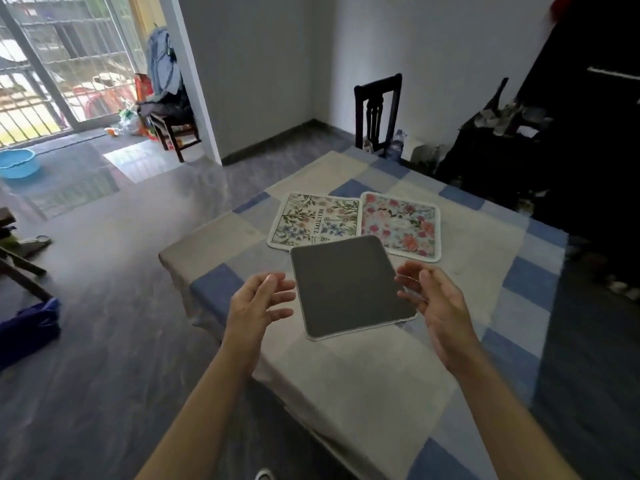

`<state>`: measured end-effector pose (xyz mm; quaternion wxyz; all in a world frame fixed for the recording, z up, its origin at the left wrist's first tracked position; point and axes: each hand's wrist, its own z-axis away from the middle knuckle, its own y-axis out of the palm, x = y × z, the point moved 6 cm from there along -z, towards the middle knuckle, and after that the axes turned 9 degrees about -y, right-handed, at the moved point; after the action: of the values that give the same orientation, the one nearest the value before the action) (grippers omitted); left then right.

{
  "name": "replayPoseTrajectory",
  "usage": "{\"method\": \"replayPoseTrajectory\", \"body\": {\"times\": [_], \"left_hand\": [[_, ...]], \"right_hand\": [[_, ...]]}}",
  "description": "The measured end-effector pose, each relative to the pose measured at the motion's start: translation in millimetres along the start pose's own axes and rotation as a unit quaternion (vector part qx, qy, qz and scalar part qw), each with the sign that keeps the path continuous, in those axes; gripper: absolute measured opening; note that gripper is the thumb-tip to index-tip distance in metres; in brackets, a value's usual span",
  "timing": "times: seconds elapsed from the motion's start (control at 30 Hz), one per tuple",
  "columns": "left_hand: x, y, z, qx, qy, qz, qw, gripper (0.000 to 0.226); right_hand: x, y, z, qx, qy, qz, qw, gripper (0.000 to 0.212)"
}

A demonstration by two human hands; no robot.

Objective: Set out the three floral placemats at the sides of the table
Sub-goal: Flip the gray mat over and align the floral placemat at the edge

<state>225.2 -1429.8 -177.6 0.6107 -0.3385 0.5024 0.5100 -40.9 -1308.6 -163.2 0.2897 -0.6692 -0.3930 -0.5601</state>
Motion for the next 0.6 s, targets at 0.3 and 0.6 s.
{"method": "replayPoseTrajectory", "body": {"times": [0.3, 0.6], "left_hand": [[3.1, 7.6, -63.2, 0.101, -0.032, 0.012, 0.994, 0.028], [19.4, 19.3, -100.9, 0.114, -0.019, -0.075, 0.99, 0.018]], "right_hand": [[-24.3, 32.9, 0.7, -0.075, 0.028, 0.031, 0.996, 0.031], [-59.4, 10.8, -16.4, -0.107, 0.066, 0.057, 0.99, 0.026]]}}
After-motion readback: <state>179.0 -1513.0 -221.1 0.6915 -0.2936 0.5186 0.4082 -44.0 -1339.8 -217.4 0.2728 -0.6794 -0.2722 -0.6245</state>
